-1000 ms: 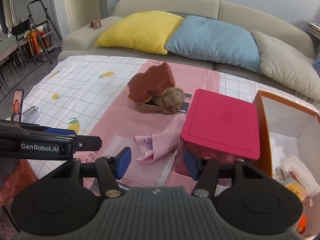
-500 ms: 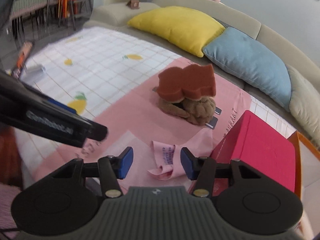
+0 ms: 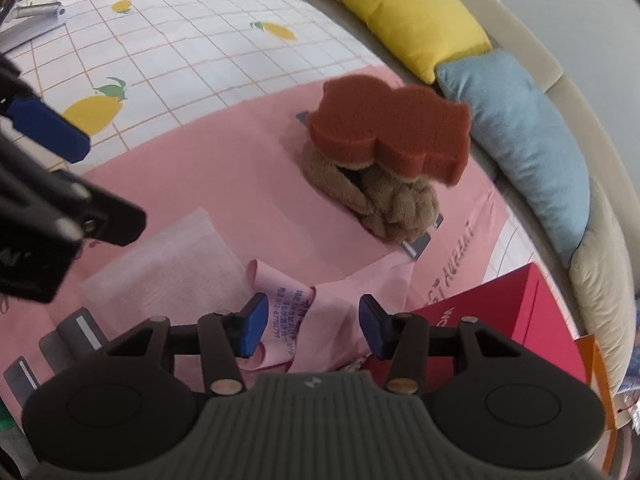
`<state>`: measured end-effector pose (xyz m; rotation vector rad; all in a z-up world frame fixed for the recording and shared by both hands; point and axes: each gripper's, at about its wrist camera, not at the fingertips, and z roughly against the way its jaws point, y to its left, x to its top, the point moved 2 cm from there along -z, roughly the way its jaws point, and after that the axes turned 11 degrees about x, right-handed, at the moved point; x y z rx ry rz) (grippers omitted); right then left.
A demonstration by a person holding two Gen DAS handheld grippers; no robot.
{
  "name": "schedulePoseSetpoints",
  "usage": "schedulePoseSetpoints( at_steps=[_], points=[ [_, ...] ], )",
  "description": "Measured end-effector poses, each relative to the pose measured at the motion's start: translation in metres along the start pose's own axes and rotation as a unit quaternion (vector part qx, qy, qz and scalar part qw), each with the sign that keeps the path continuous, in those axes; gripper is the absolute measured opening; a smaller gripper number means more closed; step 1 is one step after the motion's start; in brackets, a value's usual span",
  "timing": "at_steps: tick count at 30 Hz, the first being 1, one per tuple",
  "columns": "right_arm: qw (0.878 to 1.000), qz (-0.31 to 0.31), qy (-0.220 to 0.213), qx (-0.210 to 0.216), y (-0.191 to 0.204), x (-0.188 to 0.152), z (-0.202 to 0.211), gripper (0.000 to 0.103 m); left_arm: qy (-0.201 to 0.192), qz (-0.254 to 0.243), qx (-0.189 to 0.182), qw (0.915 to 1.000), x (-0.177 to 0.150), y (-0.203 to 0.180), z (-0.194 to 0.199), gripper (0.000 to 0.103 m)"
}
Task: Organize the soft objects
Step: 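Close the right tool on the pink cloth beside the pink container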
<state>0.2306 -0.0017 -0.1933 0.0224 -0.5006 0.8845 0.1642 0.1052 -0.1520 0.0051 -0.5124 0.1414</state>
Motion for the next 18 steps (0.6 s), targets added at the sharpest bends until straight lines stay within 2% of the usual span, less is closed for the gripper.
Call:
schedulePoseSetpoints(
  at_steps=[1,5,7,9,14,18],
  points=[
    [1.0,-0.002,0.007,0.004,-0.002,0.0,-0.003,0.045,0.001,-0.001,0.0,1.0,0.0,-0.001,0.0,0.077],
    [0.999,-0.002,0.03,0.018,-0.005,0.001,-0.012,0.021,0.0,-0.002,-0.004,1.0,0.0,-0.002,0.0,0.077],
    [0.999,-0.007,0.036,0.029,-0.006,0.001,-0.015,0.013,-0.001,-0.003,-0.004,1.0,0.0,-0.003,0.001,0.077],
    [0.998,-0.017,0.034,0.042,-0.006,0.001,-0.016,0.0,-0.003,-0.005,-0.006,1.0,0.0,-0.003,0.002,0.077],
    [0.999,-0.024,-0.002,0.047,-0.003,0.0,-0.002,0.0,-0.008,-0.01,-0.008,0.9999,-0.001,-0.004,0.007,0.077],
    [0.994,-0.057,-0.047,0.077,-0.003,-0.004,0.029,0.0,-0.011,-0.009,-0.013,0.9998,-0.002,-0.005,0.012,0.077]
  ],
)
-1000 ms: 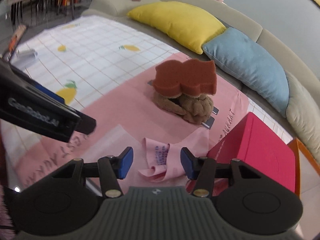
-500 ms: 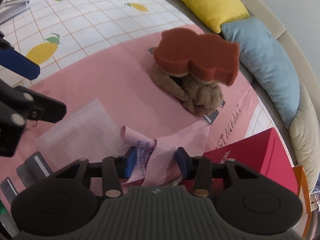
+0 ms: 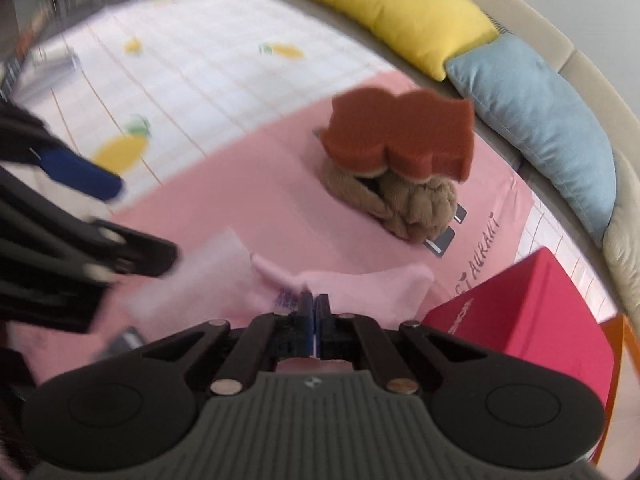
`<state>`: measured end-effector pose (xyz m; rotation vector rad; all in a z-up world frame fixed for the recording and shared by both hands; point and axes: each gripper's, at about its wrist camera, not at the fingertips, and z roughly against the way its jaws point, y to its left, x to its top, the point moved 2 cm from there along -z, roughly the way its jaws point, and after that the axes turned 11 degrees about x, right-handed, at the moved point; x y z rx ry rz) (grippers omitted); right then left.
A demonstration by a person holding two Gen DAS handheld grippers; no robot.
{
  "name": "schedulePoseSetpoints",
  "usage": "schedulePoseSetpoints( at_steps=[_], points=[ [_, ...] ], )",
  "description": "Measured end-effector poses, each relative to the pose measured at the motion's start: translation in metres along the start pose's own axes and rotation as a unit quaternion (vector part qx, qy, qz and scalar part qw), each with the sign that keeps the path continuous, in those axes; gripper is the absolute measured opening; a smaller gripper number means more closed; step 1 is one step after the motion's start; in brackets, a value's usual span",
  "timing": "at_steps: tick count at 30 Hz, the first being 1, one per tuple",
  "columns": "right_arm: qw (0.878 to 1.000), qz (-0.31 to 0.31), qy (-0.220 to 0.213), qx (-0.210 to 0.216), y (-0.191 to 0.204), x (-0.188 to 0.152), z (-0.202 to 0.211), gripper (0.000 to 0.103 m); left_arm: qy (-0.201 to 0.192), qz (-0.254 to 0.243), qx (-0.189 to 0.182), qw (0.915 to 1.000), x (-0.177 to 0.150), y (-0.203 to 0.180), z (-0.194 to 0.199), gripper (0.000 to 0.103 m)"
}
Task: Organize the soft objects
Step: 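Close the right tool on the pink cloth beside the pink container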
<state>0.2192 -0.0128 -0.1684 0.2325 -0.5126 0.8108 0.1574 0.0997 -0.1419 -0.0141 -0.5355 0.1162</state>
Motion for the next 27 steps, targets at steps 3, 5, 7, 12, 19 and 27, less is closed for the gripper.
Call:
schedulePoseSetpoints(
  at_steps=[3,5,7,12,19,27],
  points=[
    [0.996,-0.056,-0.022,0.058,0.002,-0.007,0.025,0.0,-0.001,-0.001,-0.004,1.0,-0.002,-0.001,0.004,0.077],
    [0.992,-0.083,-0.032,0.087,0.005,-0.015,0.039,0.0,-0.001,-0.003,-0.012,0.9999,-0.003,-0.003,0.007,0.077],
    [0.988,-0.103,-0.042,0.104,0.008,-0.024,0.051,0.0,-0.001,-0.005,-0.02,0.9998,-0.004,-0.006,0.01,0.077],
    [0.979,-0.164,-0.051,0.106,0.003,-0.05,0.073,0.0,-0.001,-0.021,-0.026,0.9994,-0.008,-0.017,0.016,0.077],
    [0.965,-0.259,0.012,0.019,-0.035,-0.089,0.059,0.0,0.003,-0.049,-0.032,0.9983,-0.015,-0.035,0.018,0.076],
    [0.957,-0.28,-0.021,0.074,-0.031,-0.083,0.051,0.005,0.006,-0.065,-0.028,0.9975,-0.021,-0.042,0.018,0.075]
  ],
)
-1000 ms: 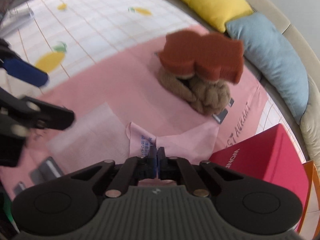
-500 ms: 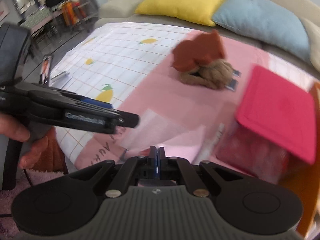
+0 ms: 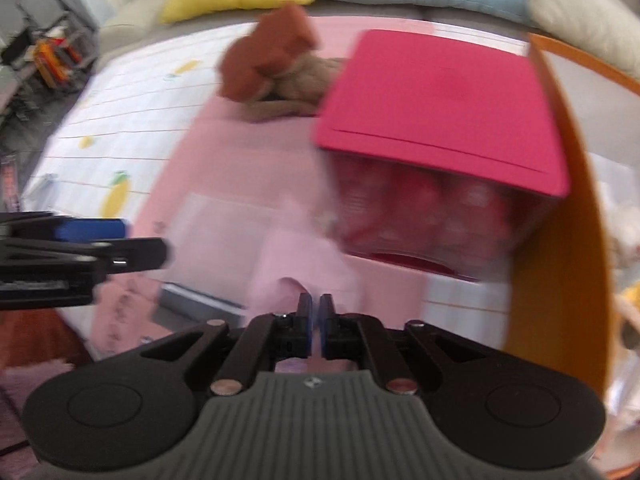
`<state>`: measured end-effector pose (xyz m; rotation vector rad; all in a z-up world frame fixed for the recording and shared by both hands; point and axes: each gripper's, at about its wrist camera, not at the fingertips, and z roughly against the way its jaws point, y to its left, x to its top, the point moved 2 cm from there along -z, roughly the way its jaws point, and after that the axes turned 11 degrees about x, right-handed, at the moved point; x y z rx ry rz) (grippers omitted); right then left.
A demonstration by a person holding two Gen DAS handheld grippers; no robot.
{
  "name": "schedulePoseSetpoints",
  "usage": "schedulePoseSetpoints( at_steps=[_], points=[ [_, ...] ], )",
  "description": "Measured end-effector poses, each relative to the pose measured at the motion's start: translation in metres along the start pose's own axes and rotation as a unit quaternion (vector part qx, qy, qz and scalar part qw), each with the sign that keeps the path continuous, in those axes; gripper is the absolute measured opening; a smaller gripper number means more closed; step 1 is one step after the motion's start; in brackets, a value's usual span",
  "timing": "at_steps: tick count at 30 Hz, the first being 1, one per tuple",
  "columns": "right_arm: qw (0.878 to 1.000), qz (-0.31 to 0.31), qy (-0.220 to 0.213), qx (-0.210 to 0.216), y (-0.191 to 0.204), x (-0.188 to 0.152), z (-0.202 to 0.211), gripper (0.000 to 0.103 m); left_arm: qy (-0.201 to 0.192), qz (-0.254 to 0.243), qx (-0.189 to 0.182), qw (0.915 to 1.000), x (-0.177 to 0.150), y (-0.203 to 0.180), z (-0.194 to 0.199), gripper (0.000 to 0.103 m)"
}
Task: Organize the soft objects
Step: 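Grasp the white mesh cloth with the left tool while the right lifts the pink cloth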
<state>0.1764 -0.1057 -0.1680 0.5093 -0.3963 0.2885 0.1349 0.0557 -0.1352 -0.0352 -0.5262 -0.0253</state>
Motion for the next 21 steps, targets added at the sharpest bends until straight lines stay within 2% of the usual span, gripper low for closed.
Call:
schedulePoseSetpoints(
  at_steps=[1,2,3,5,7,9,11,14,16,18,19,21],
  points=[
    [1.0,0.004,-0.001,0.008,0.001,0.0,-0.002,0.005,0.001,0.001,0.001,1.0,0.0,0.001,-0.001,0.075],
    [1.0,0.01,-0.002,0.01,0.004,0.0,-0.005,0.01,0.003,0.002,0.002,1.0,-0.001,0.002,-0.001,0.075],
    [1.0,0.018,-0.003,0.009,0.003,0.0,-0.008,0.029,0.004,0.003,0.003,1.0,-0.001,0.003,-0.002,0.075],
    [1.0,0.029,-0.004,-0.009,0.006,0.0,-0.015,0.051,0.005,0.005,0.003,1.0,-0.001,0.004,-0.002,0.075],
    [0.999,0.03,-0.004,-0.016,0.004,0.0,-0.02,0.059,0.005,0.004,0.002,1.0,-0.001,0.005,-0.003,0.075],
    [1.0,0.016,0.01,-0.006,-0.001,-0.001,-0.026,0.075,0.007,0.001,0.0,1.0,-0.002,0.005,-0.005,0.075],
    [1.0,0.006,0.025,-0.015,-0.006,-0.003,-0.034,0.081,0.011,-0.008,0.001,0.9999,-0.003,0.004,-0.009,0.075],
    [0.999,0.001,0.044,-0.025,-0.011,-0.008,-0.042,0.08,0.02,-0.025,0.005,0.9995,-0.006,0.003,-0.019,0.077],
    [0.998,0.017,0.04,-0.034,-0.01,-0.009,-0.042,0.07,0.02,-0.041,0.004,0.9989,-0.008,0.001,-0.024,0.08],
    [0.997,0.034,0.036,-0.054,-0.008,-0.009,-0.041,0.047,0.019,-0.059,0.007,0.998,-0.01,-0.001,-0.029,0.083],
    [0.997,0.037,0.036,-0.061,-0.008,-0.008,-0.04,0.043,0.021,-0.066,0.007,0.9976,-0.011,-0.003,-0.032,0.083],
    [0.997,0.034,0.031,-0.063,-0.011,-0.008,-0.038,0.027,0.026,-0.072,0.005,0.9971,-0.012,-0.005,-0.039,0.084]
  ],
)
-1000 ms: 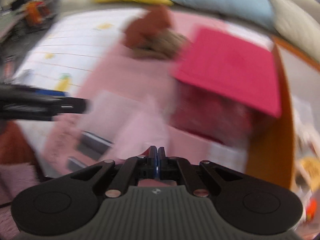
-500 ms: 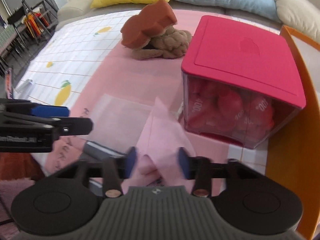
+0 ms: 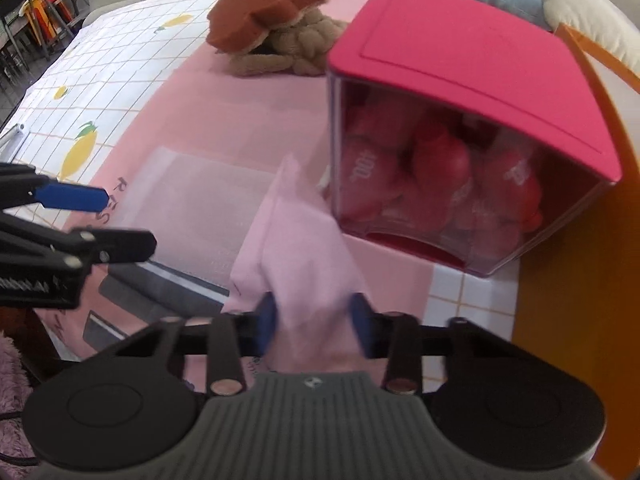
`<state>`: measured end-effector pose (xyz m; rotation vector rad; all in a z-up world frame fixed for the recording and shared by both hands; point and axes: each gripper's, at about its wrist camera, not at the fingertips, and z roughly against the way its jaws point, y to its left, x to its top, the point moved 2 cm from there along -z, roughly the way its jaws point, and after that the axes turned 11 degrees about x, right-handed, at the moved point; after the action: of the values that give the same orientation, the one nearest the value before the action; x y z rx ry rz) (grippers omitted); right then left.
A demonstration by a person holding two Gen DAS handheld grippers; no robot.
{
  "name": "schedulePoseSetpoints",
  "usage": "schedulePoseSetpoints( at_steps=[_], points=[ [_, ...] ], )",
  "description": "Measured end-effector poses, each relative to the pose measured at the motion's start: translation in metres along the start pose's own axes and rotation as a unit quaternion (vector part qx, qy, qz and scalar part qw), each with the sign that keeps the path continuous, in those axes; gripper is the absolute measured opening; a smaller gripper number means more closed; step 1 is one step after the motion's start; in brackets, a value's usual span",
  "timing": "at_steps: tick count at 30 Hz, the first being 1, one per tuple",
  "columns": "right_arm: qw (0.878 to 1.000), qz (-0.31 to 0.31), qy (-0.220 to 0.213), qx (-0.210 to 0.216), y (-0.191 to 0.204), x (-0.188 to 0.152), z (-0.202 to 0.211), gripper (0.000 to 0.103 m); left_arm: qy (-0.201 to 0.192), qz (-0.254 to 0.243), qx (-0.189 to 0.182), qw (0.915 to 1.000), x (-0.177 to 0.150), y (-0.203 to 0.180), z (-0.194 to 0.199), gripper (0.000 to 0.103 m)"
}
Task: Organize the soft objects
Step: 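Grasp the white mesh cloth with the left tool while the right lifts the pink cloth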
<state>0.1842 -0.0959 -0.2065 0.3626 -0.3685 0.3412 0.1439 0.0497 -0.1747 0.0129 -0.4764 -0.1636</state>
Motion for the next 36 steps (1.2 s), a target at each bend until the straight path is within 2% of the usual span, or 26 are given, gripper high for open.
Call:
schedulePoseSetpoints(
  at_steps=[3,6,11,16,18,20,21,22,24,25,30,36],
  points=[
    [1.0,-0.002,-0.004,-0.001,-0.005,0.0,0.001,0.02,0.016,0.002,-0.01,0.9998,-0.001,-0.003,-0.011,0.085],
    [1.0,0.005,-0.006,0.001,-0.005,-0.001,0.001,0.016,0.014,0.015,-0.028,0.9994,0.0,-0.005,-0.013,0.086],
    [1.0,0.012,-0.01,0.007,-0.005,-0.005,0.003,0.015,0.011,0.048,-0.091,0.9946,0.009,-0.014,-0.013,0.086],
    [1.0,0.014,-0.013,0.01,-0.004,-0.007,0.004,0.015,0.009,0.078,-0.087,0.993,0.018,-0.024,-0.015,0.085],
    [1.0,0.014,-0.013,0.011,-0.004,-0.008,0.004,0.015,0.015,0.105,-0.087,0.9906,0.022,-0.023,-0.017,0.075],
    [1.0,0.014,-0.013,0.011,-0.004,-0.007,0.002,0.015,0.021,0.129,-0.093,0.9871,0.025,-0.019,-0.019,0.047],
    [1.0,0.014,-0.013,0.01,-0.004,-0.007,0.002,0.015,0.022,0.138,-0.093,0.9859,0.026,-0.018,-0.021,0.041],
    [1.0,0.015,-0.013,0.01,-0.004,-0.007,0.002,0.015,0.023,0.144,-0.093,0.9849,0.026,-0.017,-0.022,0.03],
    [1.0,0.018,-0.013,0.009,-0.003,-0.006,0.002,0.014,0.023,0.151,-0.093,0.9839,0.027,-0.015,-0.024,0.019],
    [1.0,0.019,-0.013,0.009,-0.003,-0.007,0.002,0.014,0.023,0.149,-0.092,0.9843,0.027,-0.015,-0.024,0.007],
    [1.0,0.007,-0.019,0.003,-0.005,-0.007,0.002,0.0,0.008,0.133,-0.075,0.9883,0.026,-0.016,-0.014,0.003],
    [0.999,-0.004,-0.036,0.015,-0.004,-0.006,0.016,0.0,-0.021,0.091,-0.039,0.9949,0.023,-0.015,0.009,0.002]
  ],
)
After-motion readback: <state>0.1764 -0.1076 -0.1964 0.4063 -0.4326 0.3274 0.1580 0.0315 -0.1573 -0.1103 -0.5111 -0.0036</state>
